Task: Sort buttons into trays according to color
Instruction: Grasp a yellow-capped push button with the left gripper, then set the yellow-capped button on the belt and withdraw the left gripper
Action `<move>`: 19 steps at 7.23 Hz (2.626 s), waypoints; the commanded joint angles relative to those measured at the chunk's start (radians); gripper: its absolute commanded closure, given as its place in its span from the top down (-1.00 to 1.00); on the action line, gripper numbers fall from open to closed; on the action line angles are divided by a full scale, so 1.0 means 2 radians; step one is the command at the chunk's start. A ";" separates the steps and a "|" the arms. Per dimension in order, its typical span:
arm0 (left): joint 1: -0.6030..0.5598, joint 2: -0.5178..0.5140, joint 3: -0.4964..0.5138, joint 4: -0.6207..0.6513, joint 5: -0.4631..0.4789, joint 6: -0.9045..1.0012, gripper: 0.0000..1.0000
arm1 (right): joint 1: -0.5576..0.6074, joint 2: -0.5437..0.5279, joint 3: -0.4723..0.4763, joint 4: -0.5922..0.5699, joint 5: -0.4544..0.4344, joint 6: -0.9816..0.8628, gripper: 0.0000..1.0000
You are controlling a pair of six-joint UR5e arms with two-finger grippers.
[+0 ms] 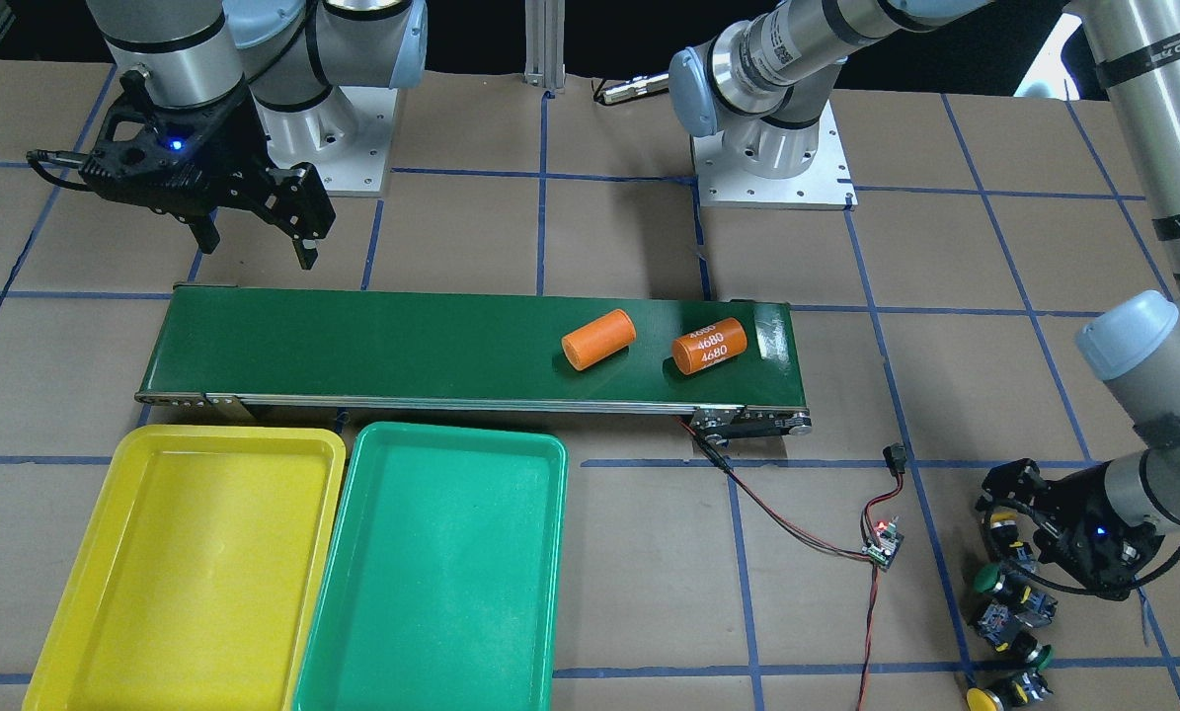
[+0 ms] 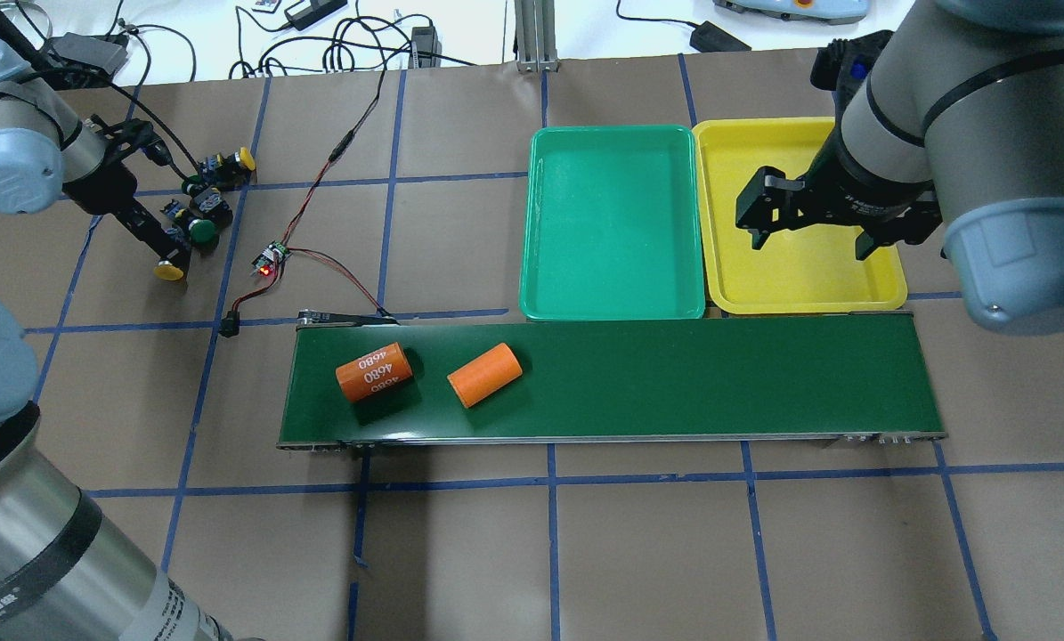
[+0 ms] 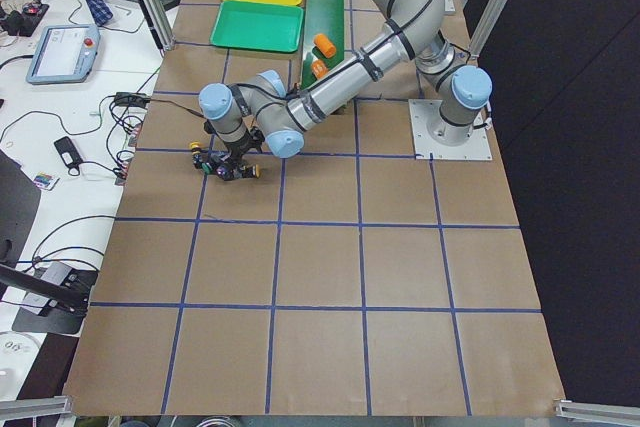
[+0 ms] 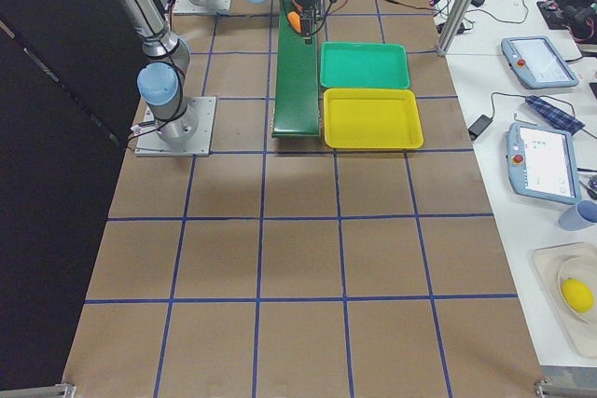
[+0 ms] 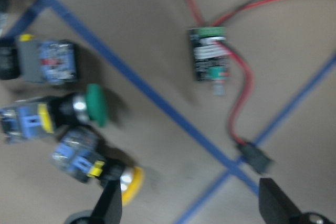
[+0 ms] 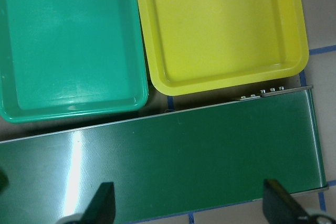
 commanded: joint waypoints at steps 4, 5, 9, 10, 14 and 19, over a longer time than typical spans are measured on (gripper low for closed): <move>0.008 -0.019 0.000 0.020 0.001 -0.003 -0.99 | 0.000 -0.013 0.032 -0.003 0.003 0.001 1.00; 0.005 -0.008 -0.001 0.013 0.002 -0.010 -1.00 | 0.000 -0.013 0.032 -0.003 0.001 0.000 1.00; -0.007 0.144 -0.121 -0.043 -0.022 -0.195 -1.00 | 0.000 -0.013 0.035 -0.002 0.006 0.008 1.00; -0.028 0.193 -0.162 -0.044 -0.022 -0.263 -1.00 | 0.001 -0.018 0.033 -0.001 0.009 0.013 1.00; -0.178 0.336 -0.310 -0.059 -0.024 -0.478 -1.00 | 0.002 -0.010 0.032 -0.036 0.002 0.009 1.00; -0.213 0.310 -0.329 0.014 -0.025 -0.506 0.81 | 0.002 -0.010 0.035 -0.029 -0.002 0.007 1.00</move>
